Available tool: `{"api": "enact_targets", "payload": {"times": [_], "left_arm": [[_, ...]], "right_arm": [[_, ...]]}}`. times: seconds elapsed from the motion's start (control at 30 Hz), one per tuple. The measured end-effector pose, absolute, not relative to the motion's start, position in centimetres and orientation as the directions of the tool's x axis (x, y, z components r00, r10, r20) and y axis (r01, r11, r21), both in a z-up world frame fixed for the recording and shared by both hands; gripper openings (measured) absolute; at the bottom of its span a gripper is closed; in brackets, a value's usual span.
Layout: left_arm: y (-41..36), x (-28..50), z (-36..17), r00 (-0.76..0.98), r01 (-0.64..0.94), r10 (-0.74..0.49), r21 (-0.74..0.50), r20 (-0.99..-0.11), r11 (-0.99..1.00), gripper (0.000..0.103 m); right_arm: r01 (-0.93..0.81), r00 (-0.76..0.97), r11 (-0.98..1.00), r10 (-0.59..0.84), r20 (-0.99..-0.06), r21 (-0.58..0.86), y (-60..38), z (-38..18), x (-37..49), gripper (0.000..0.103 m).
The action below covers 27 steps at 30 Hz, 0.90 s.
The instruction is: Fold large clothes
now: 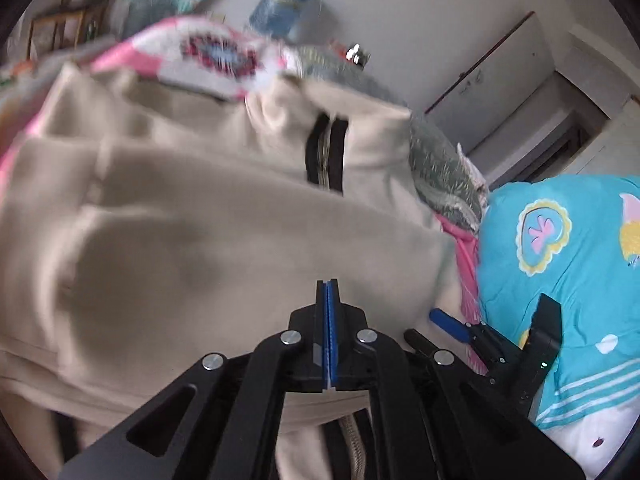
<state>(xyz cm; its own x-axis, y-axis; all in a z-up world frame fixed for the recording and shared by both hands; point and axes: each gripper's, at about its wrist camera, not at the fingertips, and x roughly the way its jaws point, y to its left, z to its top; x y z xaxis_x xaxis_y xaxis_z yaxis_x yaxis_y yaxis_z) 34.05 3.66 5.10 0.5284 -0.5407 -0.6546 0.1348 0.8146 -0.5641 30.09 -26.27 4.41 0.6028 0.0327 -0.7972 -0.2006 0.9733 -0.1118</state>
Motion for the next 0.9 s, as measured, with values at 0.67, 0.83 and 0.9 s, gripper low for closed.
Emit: {"api": "enact_targets", "payload": {"times": [0.67, 0.83, 0.9], "left_arm": [[13.7, 32.2, 2.7, 0.620, -0.101, -0.431, -0.611, -0.656, 0.785, 0.002], [13.7, 31.6, 2.3, 0.618, -0.105, -0.455, -0.641, -0.641, 0.760, 0.002], [13.6, 31.7, 2.3, 0.614, -0.098, -0.457, -0.636, -0.644, 0.765, 0.002]], "right_arm": [[-0.204, 0.613, 0.972, 0.031, -0.789, -0.120, -26.2, 4.3, 30.0, 0.051], [-0.204, 0.612, 0.970, 0.018, -0.791, -0.135, -26.0, 4.3, 29.9, 0.051], [-0.204, 0.608, 0.970, 0.019, -0.794, -0.133, -26.1, 4.4, 29.9, 0.051]]}}
